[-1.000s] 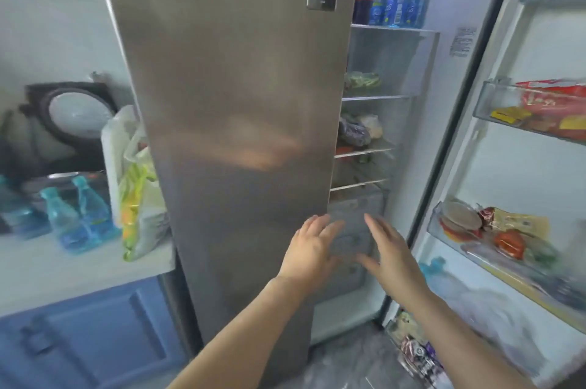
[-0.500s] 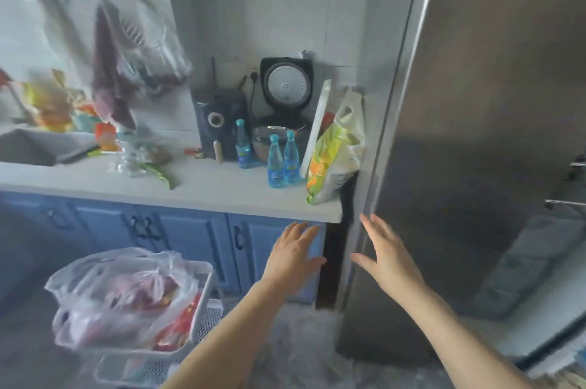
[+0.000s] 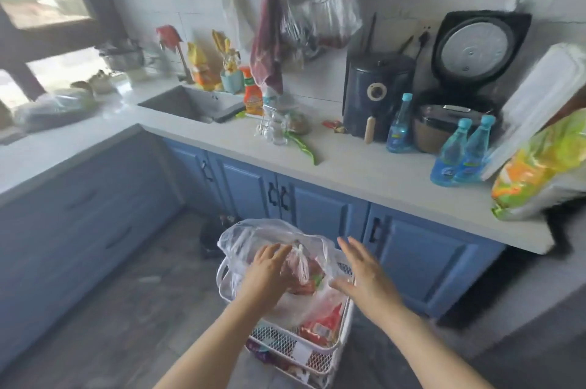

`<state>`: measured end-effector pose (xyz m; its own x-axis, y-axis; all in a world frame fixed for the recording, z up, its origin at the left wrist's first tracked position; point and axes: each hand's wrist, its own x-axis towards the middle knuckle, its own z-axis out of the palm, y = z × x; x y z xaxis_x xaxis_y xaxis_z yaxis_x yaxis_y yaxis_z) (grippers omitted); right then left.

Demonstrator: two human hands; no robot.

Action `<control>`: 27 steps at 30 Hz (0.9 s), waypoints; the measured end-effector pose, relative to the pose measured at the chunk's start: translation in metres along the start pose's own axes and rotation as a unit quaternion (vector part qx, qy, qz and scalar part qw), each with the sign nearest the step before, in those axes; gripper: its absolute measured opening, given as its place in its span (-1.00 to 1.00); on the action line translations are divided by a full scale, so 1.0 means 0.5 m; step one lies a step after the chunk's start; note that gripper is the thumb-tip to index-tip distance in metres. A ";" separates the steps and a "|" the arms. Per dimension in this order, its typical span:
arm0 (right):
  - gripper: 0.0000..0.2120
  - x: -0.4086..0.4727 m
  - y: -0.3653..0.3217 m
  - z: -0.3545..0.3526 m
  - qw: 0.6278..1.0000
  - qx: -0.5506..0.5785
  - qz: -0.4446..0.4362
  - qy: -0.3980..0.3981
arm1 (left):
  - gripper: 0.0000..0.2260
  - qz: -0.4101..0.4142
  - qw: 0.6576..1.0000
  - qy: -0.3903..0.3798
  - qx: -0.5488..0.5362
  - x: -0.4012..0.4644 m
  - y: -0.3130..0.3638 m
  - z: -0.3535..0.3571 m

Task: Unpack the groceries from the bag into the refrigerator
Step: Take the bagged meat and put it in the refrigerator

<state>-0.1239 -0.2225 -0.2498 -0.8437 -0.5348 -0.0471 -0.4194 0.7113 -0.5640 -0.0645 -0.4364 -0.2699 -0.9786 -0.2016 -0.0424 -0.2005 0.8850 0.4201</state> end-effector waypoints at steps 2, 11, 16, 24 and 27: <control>-0.18 0.034 -0.012 0.031 1.000 -0.004 -0.004 -0.016 | -0.44 -0.021 1.000 -0.007 0.004 0.005 -0.048 0.006; -0.20 0.155 0.003 0.150 0.998 -0.013 -0.012 -0.066 | -0.40 -0.040 0.998 -0.032 0.022 0.085 -0.149 0.065; -0.17 0.206 0.018 0.236 0.997 -0.012 -0.002 -0.077 | -0.41 -0.012 0.997 -0.065 0.039 0.168 -0.181 0.106; -0.22 0.293 0.050 0.374 0.996 0.016 0.061 -0.068 | -0.42 0.045 0.987 -0.140 0.069 0.295 -0.261 0.168; -0.23 0.322 0.058 0.415 0.993 0.024 0.087 -0.070 | -0.42 0.055 0.982 -0.165 0.068 0.318 -0.296 0.199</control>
<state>-0.2025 -0.3828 -0.4447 -0.8458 -0.4664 -0.2590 -0.2526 0.7777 -0.5756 -0.1950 -0.5577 -0.4288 -0.9521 0.0251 -0.3046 -0.0758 0.9461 0.3149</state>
